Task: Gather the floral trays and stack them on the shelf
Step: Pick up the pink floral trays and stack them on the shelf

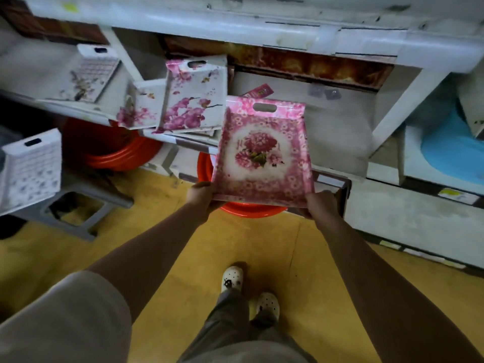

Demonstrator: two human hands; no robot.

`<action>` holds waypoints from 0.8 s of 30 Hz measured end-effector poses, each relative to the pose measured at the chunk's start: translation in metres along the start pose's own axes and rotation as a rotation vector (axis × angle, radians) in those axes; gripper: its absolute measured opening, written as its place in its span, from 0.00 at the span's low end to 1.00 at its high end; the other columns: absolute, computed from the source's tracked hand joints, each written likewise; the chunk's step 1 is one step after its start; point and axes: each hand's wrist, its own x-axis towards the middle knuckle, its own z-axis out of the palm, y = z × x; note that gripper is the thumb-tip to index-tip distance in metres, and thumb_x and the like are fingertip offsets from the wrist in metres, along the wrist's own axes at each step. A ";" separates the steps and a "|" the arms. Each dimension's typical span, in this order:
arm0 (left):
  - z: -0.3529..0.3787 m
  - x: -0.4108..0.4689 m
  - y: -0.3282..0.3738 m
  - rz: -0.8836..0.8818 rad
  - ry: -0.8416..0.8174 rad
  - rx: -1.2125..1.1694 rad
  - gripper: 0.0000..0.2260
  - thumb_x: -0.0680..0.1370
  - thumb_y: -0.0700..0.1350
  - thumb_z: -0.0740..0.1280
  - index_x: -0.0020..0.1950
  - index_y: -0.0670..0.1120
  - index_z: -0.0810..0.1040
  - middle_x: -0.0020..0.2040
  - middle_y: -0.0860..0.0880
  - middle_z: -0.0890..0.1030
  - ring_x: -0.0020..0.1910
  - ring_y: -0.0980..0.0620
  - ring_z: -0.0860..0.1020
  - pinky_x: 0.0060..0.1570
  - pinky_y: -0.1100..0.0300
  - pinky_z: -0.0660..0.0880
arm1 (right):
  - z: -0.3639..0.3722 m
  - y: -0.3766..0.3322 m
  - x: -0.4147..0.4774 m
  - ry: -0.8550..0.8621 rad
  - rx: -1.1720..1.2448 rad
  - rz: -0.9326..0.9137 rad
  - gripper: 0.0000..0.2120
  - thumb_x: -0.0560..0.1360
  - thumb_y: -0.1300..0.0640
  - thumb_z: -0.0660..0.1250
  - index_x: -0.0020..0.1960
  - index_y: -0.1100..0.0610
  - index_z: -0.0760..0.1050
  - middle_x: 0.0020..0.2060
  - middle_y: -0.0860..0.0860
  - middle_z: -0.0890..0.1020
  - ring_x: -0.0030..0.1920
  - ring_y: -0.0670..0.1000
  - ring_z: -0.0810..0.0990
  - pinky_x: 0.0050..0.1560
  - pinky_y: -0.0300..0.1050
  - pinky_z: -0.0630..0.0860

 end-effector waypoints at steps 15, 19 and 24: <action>-0.102 -0.037 0.027 0.039 0.182 -0.098 0.07 0.76 0.30 0.61 0.41 0.40 0.73 0.39 0.43 0.79 0.37 0.47 0.80 0.31 0.56 0.79 | 0.080 -0.049 -0.045 -0.155 -0.095 -0.201 0.09 0.74 0.58 0.60 0.48 0.58 0.77 0.35 0.55 0.81 0.29 0.52 0.82 0.29 0.44 0.77; -0.140 -0.034 0.037 0.050 0.192 -0.137 0.08 0.76 0.30 0.60 0.40 0.40 0.72 0.39 0.43 0.78 0.37 0.48 0.79 0.30 0.57 0.79 | 0.119 -0.058 -0.059 -0.186 -0.134 -0.193 0.16 0.74 0.58 0.59 0.56 0.66 0.76 0.48 0.65 0.82 0.48 0.62 0.82 0.49 0.57 0.80; -0.198 -0.029 0.053 0.053 0.206 -0.189 0.08 0.76 0.29 0.60 0.40 0.41 0.72 0.39 0.43 0.78 0.37 0.47 0.79 0.33 0.55 0.79 | 0.167 -0.073 -0.100 -0.148 -0.193 -0.218 0.09 0.75 0.58 0.60 0.48 0.63 0.74 0.29 0.54 0.79 0.32 0.57 0.81 0.34 0.52 0.78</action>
